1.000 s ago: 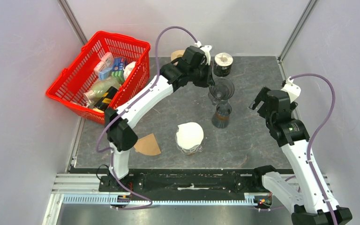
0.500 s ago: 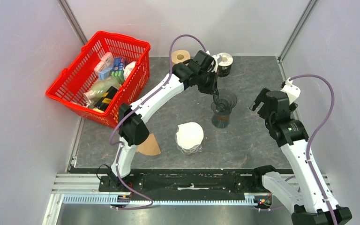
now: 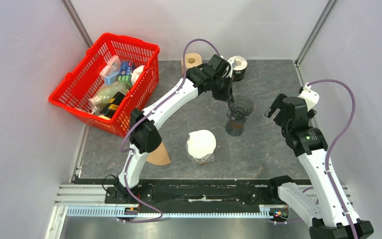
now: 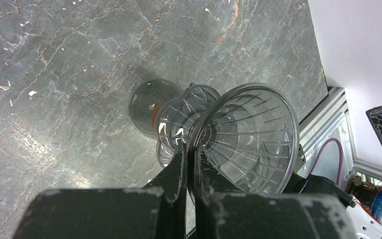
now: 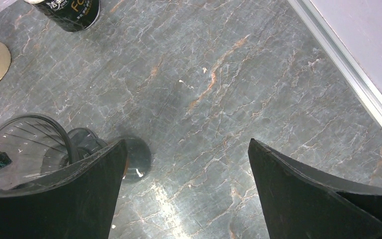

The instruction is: Place the coffee filter in the dripper

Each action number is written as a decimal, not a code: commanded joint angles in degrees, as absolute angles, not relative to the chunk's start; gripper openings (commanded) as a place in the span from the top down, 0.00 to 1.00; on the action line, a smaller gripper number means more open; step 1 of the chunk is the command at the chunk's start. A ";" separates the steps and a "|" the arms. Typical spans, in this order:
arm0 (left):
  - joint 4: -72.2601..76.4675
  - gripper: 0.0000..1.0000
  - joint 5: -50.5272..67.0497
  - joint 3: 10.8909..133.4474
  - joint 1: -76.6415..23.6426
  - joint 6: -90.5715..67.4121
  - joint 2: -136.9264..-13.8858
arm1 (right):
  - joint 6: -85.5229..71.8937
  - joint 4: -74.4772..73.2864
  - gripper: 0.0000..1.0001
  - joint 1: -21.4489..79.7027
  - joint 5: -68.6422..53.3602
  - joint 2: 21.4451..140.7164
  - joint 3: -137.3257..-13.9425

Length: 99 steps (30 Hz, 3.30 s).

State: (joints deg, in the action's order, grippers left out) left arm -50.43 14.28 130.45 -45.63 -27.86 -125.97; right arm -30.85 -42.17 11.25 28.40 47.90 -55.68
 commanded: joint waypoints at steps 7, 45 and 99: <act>-49.57 0.67 14.37 132.89 -46.49 -27.87 -125.37 | -30.80 -42.27 0.01 11.06 29.89 46.75 -55.42; -48.16 0.09 -36.11 70.50 -42.54 -46.03 -65.44 | -18.73 -36.53 0.01 27.58 -1.13 75.33 -87.34; -28.67 0.78 -15.42 38.71 -37.62 -53.32 -83.37 | -20.39 -32.69 0.01 33.13 13.15 76.94 -76.36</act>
State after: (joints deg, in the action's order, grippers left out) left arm -24.23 -20.32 39.20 -37.60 -52.88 -81.52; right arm -20.12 -34.30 33.26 11.31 79.35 -77.21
